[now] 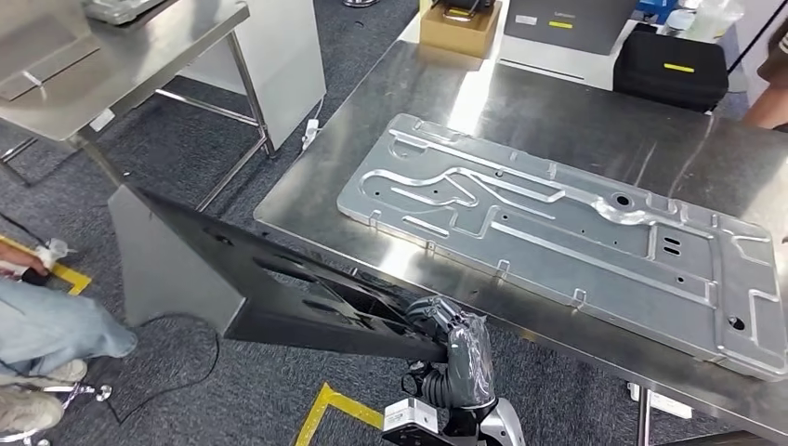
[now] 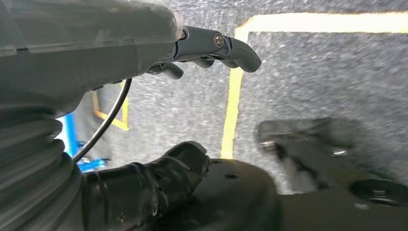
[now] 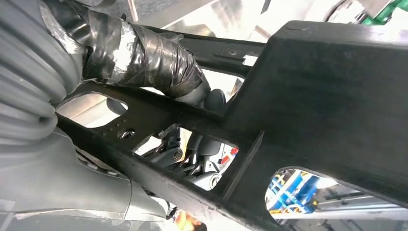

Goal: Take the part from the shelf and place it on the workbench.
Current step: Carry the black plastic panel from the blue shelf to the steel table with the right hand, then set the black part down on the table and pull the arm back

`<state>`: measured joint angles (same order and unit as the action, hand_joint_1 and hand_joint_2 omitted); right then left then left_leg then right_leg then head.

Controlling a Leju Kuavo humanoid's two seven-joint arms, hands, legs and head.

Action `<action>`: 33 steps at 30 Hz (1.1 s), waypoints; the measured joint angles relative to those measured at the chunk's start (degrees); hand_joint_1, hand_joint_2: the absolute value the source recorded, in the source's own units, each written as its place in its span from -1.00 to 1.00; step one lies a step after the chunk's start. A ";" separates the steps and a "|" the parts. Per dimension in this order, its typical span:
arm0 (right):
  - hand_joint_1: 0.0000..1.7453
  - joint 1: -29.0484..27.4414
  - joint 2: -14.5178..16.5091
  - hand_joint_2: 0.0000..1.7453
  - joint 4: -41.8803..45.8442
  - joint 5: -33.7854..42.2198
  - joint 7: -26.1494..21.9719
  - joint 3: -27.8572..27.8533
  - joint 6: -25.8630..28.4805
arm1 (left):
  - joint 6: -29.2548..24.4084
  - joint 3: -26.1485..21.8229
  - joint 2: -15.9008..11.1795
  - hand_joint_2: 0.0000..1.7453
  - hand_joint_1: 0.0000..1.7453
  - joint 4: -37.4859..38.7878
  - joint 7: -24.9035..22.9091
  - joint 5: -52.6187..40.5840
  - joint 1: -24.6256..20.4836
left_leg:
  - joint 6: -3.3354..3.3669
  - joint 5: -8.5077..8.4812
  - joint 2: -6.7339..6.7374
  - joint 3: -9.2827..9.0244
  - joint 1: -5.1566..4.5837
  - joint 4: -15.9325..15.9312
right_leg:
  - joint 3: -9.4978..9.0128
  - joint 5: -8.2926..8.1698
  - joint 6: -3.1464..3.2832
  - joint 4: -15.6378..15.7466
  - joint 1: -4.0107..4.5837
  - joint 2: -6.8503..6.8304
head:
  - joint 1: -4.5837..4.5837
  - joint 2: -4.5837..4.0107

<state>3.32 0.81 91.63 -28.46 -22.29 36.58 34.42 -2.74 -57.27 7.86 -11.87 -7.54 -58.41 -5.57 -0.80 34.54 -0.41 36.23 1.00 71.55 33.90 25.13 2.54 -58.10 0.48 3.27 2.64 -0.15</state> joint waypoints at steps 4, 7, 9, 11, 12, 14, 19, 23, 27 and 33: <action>0.96 -0.04 -0.09 1.00 0.14 0.38 0.00 0.01 -0.07 | 0.00 0.01 -0.04 1.00 -1.00 0.02 0.01 -0.11 0.38 | 0.36 -6.74 -3.33 -2.66 0.30 -11.18 | -0.01 1.20 -1.02 -1.33 -0.28 2.14 | 0.01 0.00; 0.96 -0.37 -0.31 1.00 0.43 0.66 0.00 0.01 -0.09 | -0.01 0.04 -0.03 1.00 -1.00 0.02 -0.01 -0.42 0.28 | 1.46 -7.06 -2.84 -2.96 0.30 -11.93 | 0.65 1.48 -1.96 -1.76 -0.31 3.25 | -0.02 0.00; 0.96 -0.49 -0.54 1.00 0.74 0.71 -0.01 0.01 -0.08 | -0.01 0.07 0.05 1.00 -1.00 0.03 -0.08 -0.64 0.29 | 2.11 -7.22 -1.46 -3.53 0.52 -12.41 | 1.40 2.45 -2.64 -3.38 -0.12 1.20 | 0.16 0.00; 0.96 -0.45 -0.67 1.00 1.03 0.77 -0.02 0.01 -0.08 | 0.03 0.11 0.13 1.00 -1.00 0.04 -0.09 -0.73 0.27 | 2.63 -7.00 -0.04 -4.02 0.50 -12.69 | 4.50 5.14 -3.30 -9.25 -0.27 -1.77 | 0.35 0.00; 0.96 -0.47 -0.73 1.00 1.09 0.81 -0.02 0.01 -0.09 | 0.06 0.13 0.14 1.00 -1.00 0.04 -0.10 -0.78 0.26 | 2.78 -6.79 0.72 -4.20 0.46 -12.71 | 6.67 6.48 -3.57 -13.02 -0.54 -2.38 | 0.36 0.00; 0.96 -0.57 -0.88 1.00 1.14 0.96 -0.01 0.01 -0.12 | 0.09 0.15 0.14 1.00 -1.00 0.04 -0.14 -0.95 0.28 | 2.74 -6.29 2.18 -4.63 0.45 -12.70 | 9.49 6.81 -3.99 -17.18 -1.09 -2.83 | 0.35 0.00; 0.96 -0.16 -1.02 1.00 1.22 1.05 -0.01 -0.04 0.09 | 0.25 0.31 0.14 1.00 -1.00 0.04 -0.23 -1.50 0.03 | 1.50 -4.72 4.54 -6.27 0.37 -12.74 | 3.13 -0.44 -3.68 -3.35 -0.94 -5.86 | 0.35 0.00; 0.96 0.98 -1.00 1.00 1.21 0.73 -0.03 -0.73 1.03 | 0.39 0.81 0.19 1.00 -1.00 0.03 -0.39 -1.95 -0.68 | 0.19 -4.02 5.03 -7.18 0.24 -13.13 | 2.07 0.00 -2.44 -1.58 -0.58 -5.40 | 0.30 0.00; 0.96 2.59 -0.68 1.00 1.09 0.69 -0.03 -1.18 2.34 | 0.67 1.22 0.20 1.00 -1.00 0.04 -0.66 -2.50 -0.73 | -0.08 1.36 1.36 -1.92 0.36 -2.40 | 1.21 0.25 -0.96 -0.84 -0.60 -4.57 | 0.21 0.00; 0.96 8.10 0.79 1.00 -0.57 0.12 0.85 -4.75 4.93 | 1.47 1.87 0.17 1.00 -1.00 0.03 -1.39 -3.97 -0.85 | 0.55 -6.22 0.75 -0.72 0.17 -7.14 | 0.46 1.46 -0.92 -1.87 -0.02 -2.68 | 0.21 0.00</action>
<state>11.42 1.60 91.06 -28.34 -21.44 31.82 39.36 -1.27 -55.40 8.04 -11.84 -8.93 -62.37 -6.42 -0.24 28.32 0.34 35.51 1.17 64.41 34.36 26.59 1.62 -59.96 0.46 0.59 2.85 -0.15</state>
